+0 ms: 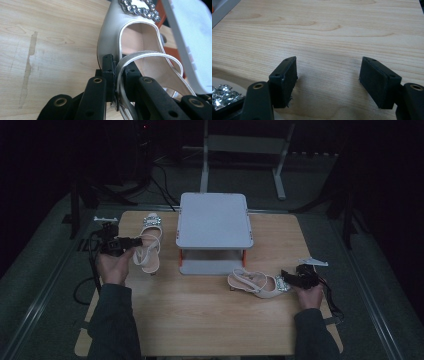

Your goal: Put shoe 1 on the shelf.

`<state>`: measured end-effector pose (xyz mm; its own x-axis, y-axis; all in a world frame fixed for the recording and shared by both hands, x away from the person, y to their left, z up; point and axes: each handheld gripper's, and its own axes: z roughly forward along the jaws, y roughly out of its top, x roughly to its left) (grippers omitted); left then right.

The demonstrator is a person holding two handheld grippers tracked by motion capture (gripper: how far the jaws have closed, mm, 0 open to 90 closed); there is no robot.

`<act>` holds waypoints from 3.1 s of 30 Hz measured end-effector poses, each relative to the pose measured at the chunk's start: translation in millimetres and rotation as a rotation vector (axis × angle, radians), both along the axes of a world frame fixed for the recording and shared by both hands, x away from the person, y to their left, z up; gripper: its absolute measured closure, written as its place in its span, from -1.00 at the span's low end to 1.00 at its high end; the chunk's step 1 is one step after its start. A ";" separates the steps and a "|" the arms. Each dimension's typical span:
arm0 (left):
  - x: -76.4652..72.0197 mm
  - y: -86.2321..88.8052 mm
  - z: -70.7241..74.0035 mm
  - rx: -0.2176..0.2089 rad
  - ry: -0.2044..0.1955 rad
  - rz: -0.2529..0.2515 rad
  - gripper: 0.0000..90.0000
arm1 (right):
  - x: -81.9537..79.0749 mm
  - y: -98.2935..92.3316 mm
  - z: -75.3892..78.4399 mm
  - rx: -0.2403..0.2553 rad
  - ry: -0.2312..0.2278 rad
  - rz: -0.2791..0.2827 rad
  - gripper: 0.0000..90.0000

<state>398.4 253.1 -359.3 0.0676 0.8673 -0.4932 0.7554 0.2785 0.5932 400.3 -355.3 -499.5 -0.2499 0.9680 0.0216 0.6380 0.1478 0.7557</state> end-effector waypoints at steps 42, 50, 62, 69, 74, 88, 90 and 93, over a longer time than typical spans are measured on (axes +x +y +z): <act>62.8 -59.8 95.0 -0.020 -0.039 -0.042 0.84 | 0.5 -1.0 0.2 0.011 0.001 0.001 -0.33; 79.6 -85.7 97.8 -0.007 -0.019 -0.072 0.84 | 0.5 -1.8 0.2 0.019 0.001 0.002 -0.33; 94.3 -111.2 97.3 0.006 -0.007 -0.092 0.84 | 0.6 -2.3 0.2 0.020 0.000 0.003 -0.33; 102.4 -129.6 92.8 0.028 0.019 -0.097 0.84 | 0.6 -2.3 0.2 0.019 -0.001 0.003 -0.33; 110.3 -138.6 85.6 0.033 0.053 -0.093 0.84 | 0.8 -2.4 0.2 0.019 -0.002 0.003 -0.33; 121.8 -154.6 71.1 -0.031 0.101 -0.110 0.84 | 1.2 -2.2 0.2 0.018 -0.002 0.003 -0.33; 122.0 -156.7 70.3 -0.030 0.103 -0.118 0.84 | 1.3 -2.4 0.2 0.020 -0.003 0.004 -0.33; 121.9 -158.3 70.0 -0.036 0.109 -0.127 0.84 | 1.4 -2.3 0.2 0.021 -0.001 0.003 -0.33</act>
<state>520.3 94.7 -289.3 0.1204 0.8369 -0.5339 0.8450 0.1958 0.4976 401.7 -357.6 -499.3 -0.2529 0.9666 0.0420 0.6372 0.1338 0.7590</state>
